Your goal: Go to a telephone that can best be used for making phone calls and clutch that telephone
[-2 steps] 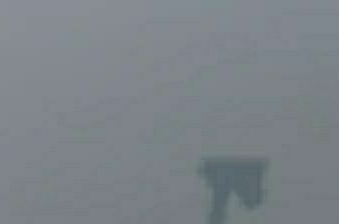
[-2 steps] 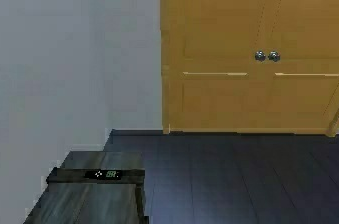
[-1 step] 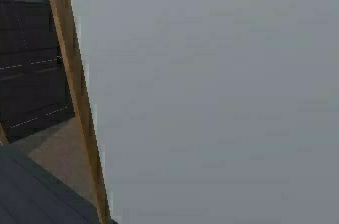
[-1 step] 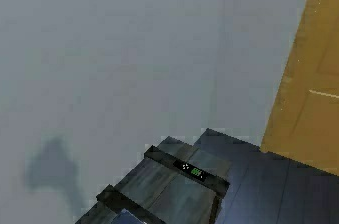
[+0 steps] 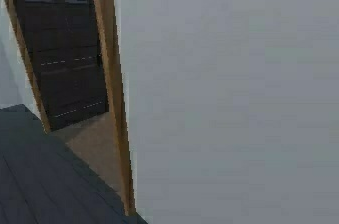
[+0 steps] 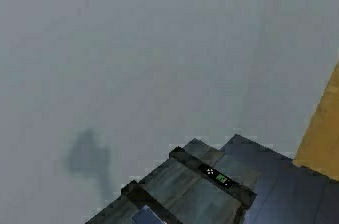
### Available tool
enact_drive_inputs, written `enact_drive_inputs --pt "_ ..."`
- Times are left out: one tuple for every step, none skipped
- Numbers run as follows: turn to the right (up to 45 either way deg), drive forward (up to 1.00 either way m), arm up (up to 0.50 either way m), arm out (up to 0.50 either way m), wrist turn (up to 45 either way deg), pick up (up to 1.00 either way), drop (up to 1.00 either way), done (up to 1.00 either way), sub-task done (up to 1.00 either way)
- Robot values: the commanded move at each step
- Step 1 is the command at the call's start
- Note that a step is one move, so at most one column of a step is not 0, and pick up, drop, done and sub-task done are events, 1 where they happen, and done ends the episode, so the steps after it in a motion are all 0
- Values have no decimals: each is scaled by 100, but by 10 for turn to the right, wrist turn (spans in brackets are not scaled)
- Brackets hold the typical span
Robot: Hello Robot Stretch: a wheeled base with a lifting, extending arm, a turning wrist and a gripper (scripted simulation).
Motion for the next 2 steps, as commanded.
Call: enact_drive_inputs --pt "450 0 0 0 0 0 0 0 0" --pt "450 0 0 0 0 0 0 0 0"
